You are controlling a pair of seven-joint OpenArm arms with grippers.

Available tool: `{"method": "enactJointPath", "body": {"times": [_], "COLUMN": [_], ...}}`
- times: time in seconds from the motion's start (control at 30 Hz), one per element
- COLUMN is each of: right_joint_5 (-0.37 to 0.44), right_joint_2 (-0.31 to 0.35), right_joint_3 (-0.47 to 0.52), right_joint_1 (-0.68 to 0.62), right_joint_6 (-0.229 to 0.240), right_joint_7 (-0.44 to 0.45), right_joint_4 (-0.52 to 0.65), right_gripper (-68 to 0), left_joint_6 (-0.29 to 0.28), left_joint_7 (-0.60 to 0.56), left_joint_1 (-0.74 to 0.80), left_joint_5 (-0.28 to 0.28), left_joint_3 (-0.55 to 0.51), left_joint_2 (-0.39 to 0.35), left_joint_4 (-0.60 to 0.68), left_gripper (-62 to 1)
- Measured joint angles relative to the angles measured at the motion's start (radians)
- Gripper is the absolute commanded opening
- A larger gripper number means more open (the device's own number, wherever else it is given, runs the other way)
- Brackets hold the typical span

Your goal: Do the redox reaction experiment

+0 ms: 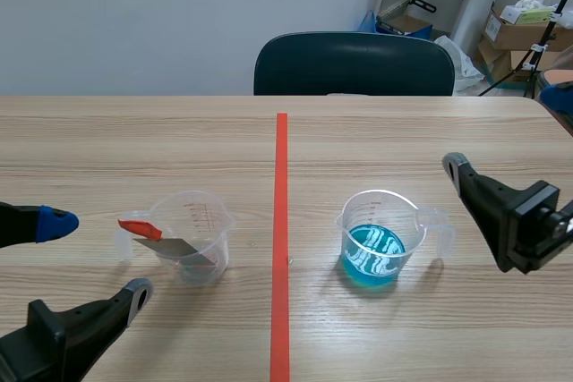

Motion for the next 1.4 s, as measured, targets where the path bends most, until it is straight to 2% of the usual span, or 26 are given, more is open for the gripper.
{"method": "enactJointPath", "body": {"times": [0.03,0.1,0.17,0.3,0.4,0.53,0.7,0.87,1.03,1.17,1.4], "right_joint_5": [-0.004,-0.003,-0.003,-0.003,-0.003,-0.003,-0.003,-0.003,-0.003,-0.003,-0.003], "right_joint_2": [0.004,0.002,0.002,0.002,0.002,0.003,0.002,0.002,0.002,0.003,0.003], "right_joint_3": [0.003,-0.003,-0.001,-0.001,-0.001,-0.026,-0.107,-0.186,-0.285,-0.362,-0.496], "right_joint_1": [0.004,0.008,0.018,0.038,0.039,0.069,0.123,0.174,0.248,0.314,0.420], "right_joint_6": [0.126,0.101,0.100,0.167,0.192,0.199,0.227,0.226,0.226,0.226,0.227], "right_joint_7": [0.001,0.003,-0.001,-0.007,-0.008,-0.029,-0.093,-0.105,-0.157,-0.206,-0.272], "right_joint_4": [0.000,0.000,0.000,0.000,0.000,0.000,0.000,0.000,0.000,0.000,-0.001], "right_gripper": [0.4,0.4,0.4,0.4,0.4,0.4,0.4,0.4,0.4,0.4,0.4], "left_joint_6": [0.000,0.000,0.000,0.000,0.000,0.000,0.000,0.000,0.000,0.008,0.008], "left_joint_7": [0.000,0.000,0.000,0.000,0.000,0.000,0.000,0.000,0.000,-0.009,-0.134], "left_joint_1": [0.000,0.000,0.000,0.000,0.000,0.000,0.000,0.000,0.000,0.026,0.143], "left_joint_5": [0.000,0.000,0.000,0.000,0.000,0.000,0.000,0.000,0.002,0.045,0.069], "left_joint_3": [0.000,0.000,0.000,0.000,0.000,0.000,0.000,0.000,0.000,-0.001,-0.094], "left_joint_2": [0.000,0.000,0.000,0.000,0.000,0.000,0.000,0.000,0.000,0.000,0.000], "left_joint_4": [0.000,0.000,0.000,0.000,0.000,0.000,0.000,0.000,0.000,0.000,0.000], "left_gripper": [1.4,1.4,1.4,1.4,1.4,1.4,1.4,1.4,1.4,1.4,1.4]}}
